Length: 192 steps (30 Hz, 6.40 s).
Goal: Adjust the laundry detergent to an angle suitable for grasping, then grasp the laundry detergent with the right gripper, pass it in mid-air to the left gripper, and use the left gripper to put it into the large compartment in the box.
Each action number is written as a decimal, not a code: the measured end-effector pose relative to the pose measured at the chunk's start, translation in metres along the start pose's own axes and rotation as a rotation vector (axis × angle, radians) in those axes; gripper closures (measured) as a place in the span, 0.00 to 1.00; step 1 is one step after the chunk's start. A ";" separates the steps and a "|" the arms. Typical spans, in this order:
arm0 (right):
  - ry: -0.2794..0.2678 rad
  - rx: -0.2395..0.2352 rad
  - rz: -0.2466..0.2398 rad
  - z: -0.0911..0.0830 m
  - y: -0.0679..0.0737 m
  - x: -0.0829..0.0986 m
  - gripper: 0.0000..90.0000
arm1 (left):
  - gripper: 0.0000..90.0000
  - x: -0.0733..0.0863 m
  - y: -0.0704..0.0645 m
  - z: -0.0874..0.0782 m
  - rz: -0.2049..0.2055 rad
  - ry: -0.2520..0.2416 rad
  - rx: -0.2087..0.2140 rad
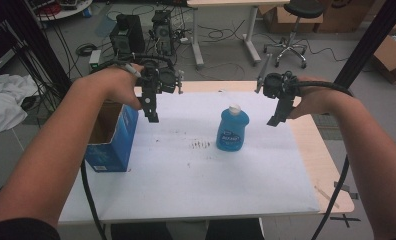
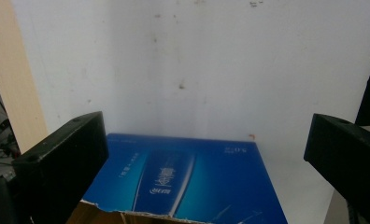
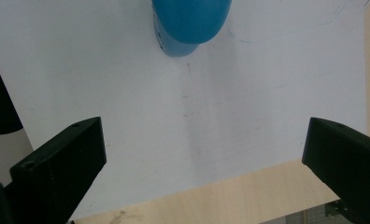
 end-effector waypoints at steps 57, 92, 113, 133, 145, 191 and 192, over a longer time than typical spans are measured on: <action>-0.030 -0.002 -0.039 0.003 -0.004 -0.023 0.00 | 0.00 0.005 -0.008 -0.004 0.001 0.025 -0.012; -0.179 -0.032 0.005 0.025 -0.003 0.001 0.00 | 0.00 0.004 -0.009 -0.006 -0.002 0.012 -0.013; -0.139 -0.015 0.001 0.012 -0.002 0.005 0.00 | 0.00 0.000 -0.010 -0.007 -0.002 0.017 -0.030; -0.249 -0.047 0.025 0.045 0.002 0.006 0.00 | 0.00 -0.001 -0.015 -0.005 0.009 0.018 -0.025; -0.375 -0.043 0.057 0.069 0.004 0.014 0.00 | 0.00 0.000 -0.019 -0.006 0.008 0.020 -0.027; -0.804 -0.073 0.142 0.132 0.006 0.009 0.00 | 0.00 0.004 -0.026 -0.002 0.013 0.021 -0.026; -0.815 -0.077 0.146 0.133 0.006 0.008 0.00 | 0.00 0.004 -0.026 -0.002 0.013 0.022 -0.026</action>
Point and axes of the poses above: each handheld gripper's, and its own axes: z roughly forward along the jaws, x roughly out of its underside, y roughly to its left, the point moved 4 cm from there along z, roughly forward along the jaws, and after that the axes turned 8 degrees about -y, right-handed, at the moved point
